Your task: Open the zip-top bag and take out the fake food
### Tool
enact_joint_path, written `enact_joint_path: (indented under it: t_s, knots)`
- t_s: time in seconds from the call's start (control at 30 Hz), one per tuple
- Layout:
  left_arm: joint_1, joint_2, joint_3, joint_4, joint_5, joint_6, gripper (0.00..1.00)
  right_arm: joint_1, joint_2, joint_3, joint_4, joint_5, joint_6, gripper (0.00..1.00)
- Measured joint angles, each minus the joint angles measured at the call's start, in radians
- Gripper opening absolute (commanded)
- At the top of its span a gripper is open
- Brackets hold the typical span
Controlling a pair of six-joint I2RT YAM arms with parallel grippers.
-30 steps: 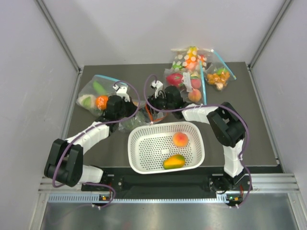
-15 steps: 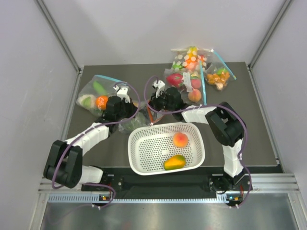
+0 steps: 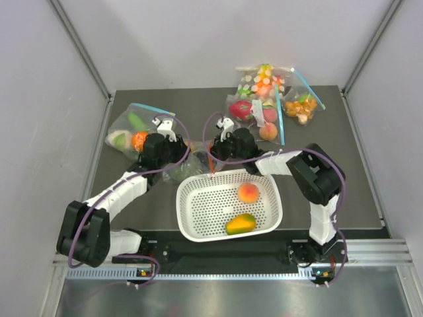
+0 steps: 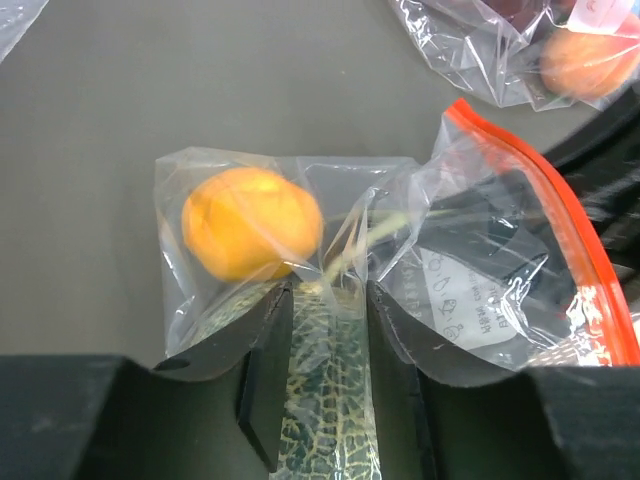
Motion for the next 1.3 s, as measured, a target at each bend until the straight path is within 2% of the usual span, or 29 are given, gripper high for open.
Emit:
enact_joint_path:
  t_s: [0.13,0.17,0.2,0.27,0.3,0.43,0.93,1.3]
  knots:
    - [0.007,-0.002,-0.005,-0.001,0.000,-0.009,0.42,0.000,-0.063,-0.046,-0.010,0.035,-0.007,0.00]
    - [0.008,-0.002,-0.006,0.000,0.000,-0.011,0.39,0.000,-0.082,-0.058,-0.014,0.047,-0.009,0.00]
    - [0.010,-0.002,-0.009,0.000,0.000,-0.013,0.31,0.000,-0.102,-0.071,-0.020,0.059,-0.010,0.00]
    - [0.011,-0.002,-0.014,0.000,0.000,-0.018,0.22,0.000,-0.135,-0.081,-0.034,0.080,-0.013,0.00]
    - [0.012,-0.002,-0.015,0.000,0.002,-0.021,0.12,0.000,-0.153,-0.084,-0.044,0.090,-0.015,0.00]
    - [0.014,-0.002,-0.016,0.002,0.005,-0.025,0.02,0.001,-0.209,-0.098,-0.075,0.135,-0.023,0.00]
    - [0.022,-0.013,-0.045,0.001,0.000,-0.037,0.01,-0.004,-0.298,-0.109,-0.178,0.232,-0.012,0.00]
    - [0.023,-0.013,-0.073,0.019,0.005,-0.037,0.01,-0.026,-0.298,-0.023,-0.211,0.197,0.061,0.00]
